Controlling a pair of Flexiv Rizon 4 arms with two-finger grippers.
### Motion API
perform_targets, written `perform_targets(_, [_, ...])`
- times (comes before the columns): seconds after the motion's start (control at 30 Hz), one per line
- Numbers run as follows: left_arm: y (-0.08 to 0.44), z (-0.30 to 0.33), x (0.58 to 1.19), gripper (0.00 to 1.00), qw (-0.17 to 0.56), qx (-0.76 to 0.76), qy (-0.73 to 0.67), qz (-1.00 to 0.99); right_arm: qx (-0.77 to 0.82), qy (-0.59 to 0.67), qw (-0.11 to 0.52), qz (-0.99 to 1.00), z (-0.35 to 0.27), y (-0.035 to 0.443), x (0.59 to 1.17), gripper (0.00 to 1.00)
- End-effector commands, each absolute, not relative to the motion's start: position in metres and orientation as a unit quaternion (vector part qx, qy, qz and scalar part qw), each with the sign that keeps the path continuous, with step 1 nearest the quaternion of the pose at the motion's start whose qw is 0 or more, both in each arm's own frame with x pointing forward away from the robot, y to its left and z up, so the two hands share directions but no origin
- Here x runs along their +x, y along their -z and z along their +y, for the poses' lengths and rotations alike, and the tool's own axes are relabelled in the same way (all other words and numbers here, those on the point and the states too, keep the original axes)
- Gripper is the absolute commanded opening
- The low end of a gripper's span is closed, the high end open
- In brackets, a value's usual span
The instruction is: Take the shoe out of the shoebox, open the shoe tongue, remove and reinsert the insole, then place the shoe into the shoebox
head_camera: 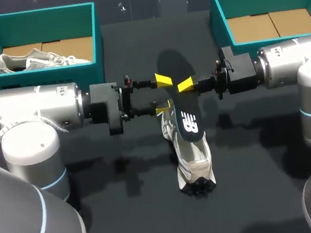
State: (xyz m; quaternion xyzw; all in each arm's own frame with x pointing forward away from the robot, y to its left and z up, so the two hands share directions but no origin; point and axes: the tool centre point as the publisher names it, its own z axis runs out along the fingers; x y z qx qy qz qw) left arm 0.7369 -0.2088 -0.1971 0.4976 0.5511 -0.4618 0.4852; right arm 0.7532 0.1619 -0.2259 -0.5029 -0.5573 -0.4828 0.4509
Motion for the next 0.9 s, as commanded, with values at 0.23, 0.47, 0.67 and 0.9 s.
perform_targets(0.23, [0.176, -0.162, 0.742, 1.0, 0.465, 0.548, 0.43, 0.546, -0.51, 0.482, 0.447, -0.555, 0.161, 0.226, 0.749, 0.0])
perform_targets(0.47, [0.168, -0.165, 0.75, 1.0, 0.454, 0.549, 0.438, 0.549, -0.51, 0.482, 0.447, -0.555, 0.161, 0.226, 0.749, 0.0])
perform_targets(0.67, [0.137, -0.17, 0.78, 1.0, 0.364, 0.594, 0.366, 0.617, -0.51, 0.482, 0.447, -0.555, 0.161, 0.226, 0.749, 0.0])
perform_targets(0.9, [0.133, -0.175, 0.793, 1.0, 0.332, 0.619, 0.204, 0.682, -0.51, 0.482, 0.447, -0.555, 0.161, 0.226, 0.749, 0.0])
